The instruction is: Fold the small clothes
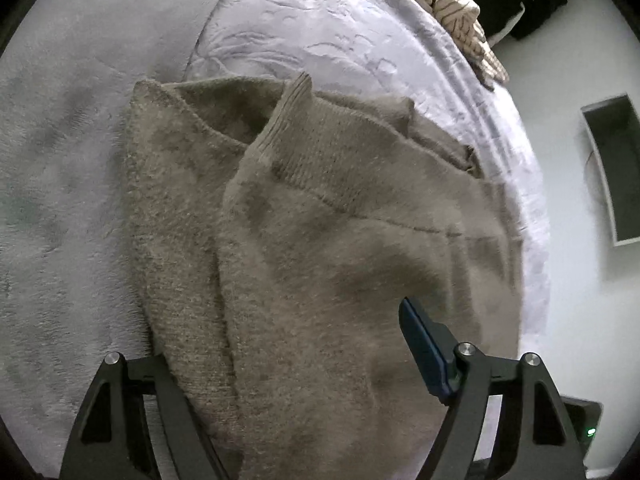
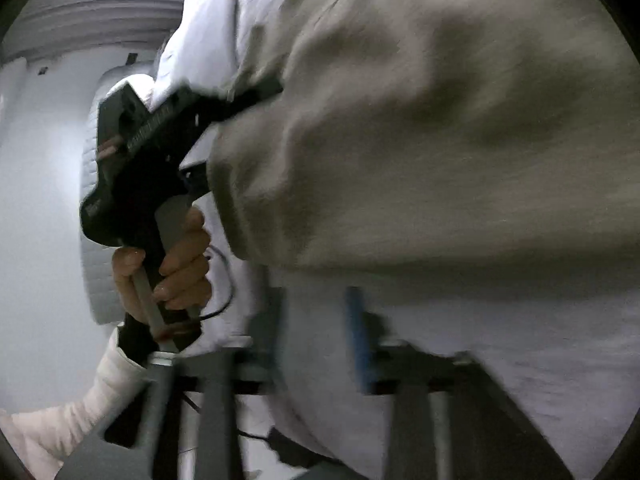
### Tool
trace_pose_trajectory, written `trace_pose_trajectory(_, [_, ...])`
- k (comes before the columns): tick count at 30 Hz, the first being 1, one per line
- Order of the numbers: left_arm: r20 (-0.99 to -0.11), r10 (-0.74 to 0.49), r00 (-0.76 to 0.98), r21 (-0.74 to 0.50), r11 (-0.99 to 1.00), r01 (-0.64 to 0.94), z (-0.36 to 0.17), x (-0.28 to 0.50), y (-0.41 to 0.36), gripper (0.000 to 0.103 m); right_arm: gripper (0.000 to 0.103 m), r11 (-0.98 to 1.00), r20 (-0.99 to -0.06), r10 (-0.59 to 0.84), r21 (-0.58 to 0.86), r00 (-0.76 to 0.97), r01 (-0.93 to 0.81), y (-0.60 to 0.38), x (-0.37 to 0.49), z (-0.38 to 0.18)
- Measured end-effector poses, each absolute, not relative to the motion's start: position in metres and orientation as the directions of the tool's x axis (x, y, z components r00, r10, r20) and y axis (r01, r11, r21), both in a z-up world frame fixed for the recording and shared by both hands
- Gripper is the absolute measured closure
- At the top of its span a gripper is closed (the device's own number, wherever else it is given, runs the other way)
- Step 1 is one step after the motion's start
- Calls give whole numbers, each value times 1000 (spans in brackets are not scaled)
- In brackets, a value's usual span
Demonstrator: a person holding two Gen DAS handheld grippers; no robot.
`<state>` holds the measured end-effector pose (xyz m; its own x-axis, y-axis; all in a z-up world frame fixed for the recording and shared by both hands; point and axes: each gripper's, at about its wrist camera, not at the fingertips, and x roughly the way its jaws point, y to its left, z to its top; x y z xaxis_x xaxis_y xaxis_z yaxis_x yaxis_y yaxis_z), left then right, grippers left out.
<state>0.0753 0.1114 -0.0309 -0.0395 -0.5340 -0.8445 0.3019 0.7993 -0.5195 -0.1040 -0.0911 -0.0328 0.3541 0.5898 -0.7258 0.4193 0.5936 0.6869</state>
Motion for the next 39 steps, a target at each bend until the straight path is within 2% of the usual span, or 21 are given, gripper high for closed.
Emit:
trace_pose_trajectory(1, [-851, -524, -38, -509, 804, 307, -32, 74, 111, 24, 30, 602, -734, 565, 679, 376, 420, -101, -106, -27])
trace_pose_trajectory(4, [-868, -495, -34, -479, 819, 315, -36, 73, 108, 24, 30, 637, -778, 450, 623, 437, 453, -137, -104, -12])
trace_pose_trajectory(6, [-875, -483, -32, -467, 825, 318, -39, 73, 104, 24, 37, 651, -797, 382, 591, 467, 476, -157, -96, -9])
trace_pose_trajectory(7, [-879, -476, -29, -459, 830, 317, -39, 72, 103, 24, 59, 664, -803, 359, 577, 475, 475, -162, -92, -7])
trace_pose_trajectory(8, [-883, -469, -27, -453, 833, 318, -39, 72, 103, 24, 90, 685, -818, 329, 551, 473, 477, -166, -87, -8])
trace_pose_trajectory(9, [-886, -464, -23, -446, 836, 318, -39, 72, 103, 24, 99, 703, -833, 304, 523, 462, 481, -169, -82, -9])
trace_pose_trajectory(11, [-895, -446, -5, -423, 846, 326, -38, 72, 101, 29, 99, 730, -849, 271, 488, 454, 478, -174, -74, -14])
trace_pose_trajectory(12, [-901, -433, 4, -407, 850, 333, -38, 70, 97, 50, 99, 744, -857, 263, 472, 442, 473, -172, -69, -18])
trace_pose_trajectory(13, [-906, -424, 4, -397, 851, 342, -39, 70, 95, 63, 99, 762, -871, 257, 449, 418, 467, -172, -67, -24])
trace_pose_trajectory(14, [-905, -426, 9, -398, 852, 341, -38, 70, 95, 68, 100, 783, -891, 255, 418, 375, 461, -169, -62, -35])
trace_pose_trajectory(15, [-903, -430, 20, -398, 852, 339, -37, 71, 97, 81, 100, 793, -900, 255, 403, 352, 457, -164, -58, -45])
trace_pose_trajectory(19, [-879, -474, 47, -435, 838, 329, -18, 71, 100, 84, 100, 796, -894, 257, 411, 366, 444, -168, -59, -47])
trace_pose_trajectory(23, [-844, -529, 89, -460, 799, 388, 24, 64, 81, 85, 100, 737, -847, 334, 509, 414, 445, -185, -74, -44])
trace_pose_trajectory(29, [-788, -607, 103, -478, 708, 520, 85, 51, 8, 85, 99, 634, -769, 365, 618, 524, 466, -232, -117, -24])
trace_pose_trajectory(33, [-793, -602, 89, -412, 640, 649, 105, 23, -63, 85, 99, 565, -725, 335, 666, 602, 487, -276, -155, -11])
trace_pose_trajectory(39, [-851, -520, 72, -274, 556, 785, 84, -31, -172, 84, 98, 440, -689, 348, 719, 636, 538, -312, -189, -39])
